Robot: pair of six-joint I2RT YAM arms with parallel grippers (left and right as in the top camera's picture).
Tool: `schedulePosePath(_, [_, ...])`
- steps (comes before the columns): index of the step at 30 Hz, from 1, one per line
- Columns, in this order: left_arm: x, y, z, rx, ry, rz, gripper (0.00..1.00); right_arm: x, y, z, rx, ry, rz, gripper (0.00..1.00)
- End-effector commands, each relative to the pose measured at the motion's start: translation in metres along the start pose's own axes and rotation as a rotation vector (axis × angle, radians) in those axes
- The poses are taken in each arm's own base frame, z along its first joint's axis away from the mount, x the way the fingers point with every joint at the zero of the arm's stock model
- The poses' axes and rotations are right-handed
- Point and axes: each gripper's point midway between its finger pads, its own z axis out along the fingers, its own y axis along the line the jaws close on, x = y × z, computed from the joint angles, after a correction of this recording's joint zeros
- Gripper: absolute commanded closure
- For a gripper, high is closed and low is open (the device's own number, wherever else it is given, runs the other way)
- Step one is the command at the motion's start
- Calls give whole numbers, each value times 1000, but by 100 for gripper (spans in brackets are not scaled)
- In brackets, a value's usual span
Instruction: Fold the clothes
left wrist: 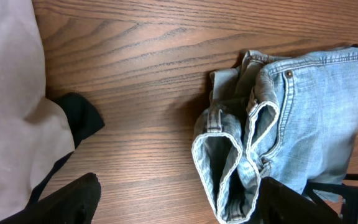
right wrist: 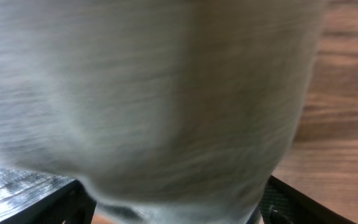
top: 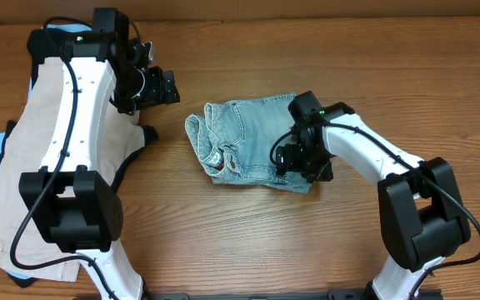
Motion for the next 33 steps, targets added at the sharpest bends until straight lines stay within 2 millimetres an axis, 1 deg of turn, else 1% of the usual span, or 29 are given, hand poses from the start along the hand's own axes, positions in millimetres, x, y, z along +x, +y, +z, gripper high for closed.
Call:
schedulePosePath(1, [-4,-5,-12,-5,-37,41,16,-11,-39,2,173,-102,99,15])
schedulePosePath(6, [-5,-6,-12,-4,-42,42,16,-33,-73,-5,270,-210,214,15])
schedulePosePath(7, [-6,-6,-12,-4,-45,43,16,-42,-86,-9,278,-242,262,15])
schedulePosePath(8, [-6,-6,-12,-3,-46,43,16,-48,-92,-11,276,-258,284,15])
schedulePosePath(9, [-7,-6,-12,-2,-50,44,16,-60,-109,-16,260,-295,341,15])
schedulePosePath(10, [-8,-6,-13,-2,-52,45,16,-67,-118,-19,251,-316,373,15])
schedulePosePath(11, [-8,-6,-13,-2,-52,45,16,-74,-127,-22,243,-335,402,13])
schedulePosePath(12, [-8,-7,-12,-2,-51,46,16,-86,-140,-30,186,-359,462,4])
schedulePosePath(13, [-8,-7,-12,-2,-51,46,15,-90,-141,-35,137,-355,482,1])
schedulePosePath(14, [-8,-7,-12,-2,-51,46,15,-94,-139,-41,53,-337,496,0])
schedulePosePath(15, [-7,-7,-12,-2,-49,47,15,-97,-130,-52,-72,-303,493,0])
schedulePosePath(17, [-7,-8,-12,-2,-48,49,15,-100,-114,-70,-252,-261,479,0])
schedulePosePath(19, [-7,-9,-12,-1,-47,51,14,-100,-98,-87,-375,-239,452,3])
schedulePosePath(21, [-6,-9,-12,-1,-47,52,14,-93,-80,-99,-466,-210,432,4])
schedulePosePath(22, [-6,-9,-11,-1,-46,51,14,-89,-75,-100,-473,-197,426,4])
schedulePosePath(26, [-6,-9,-11,-1,-46,51,13,-69,-55,-90,-429,-120,393,4])
schedulePosePath(33, [-6,-9,-11,-1,-44,51,13,-38,-35,-46,-250,-57,351,4])
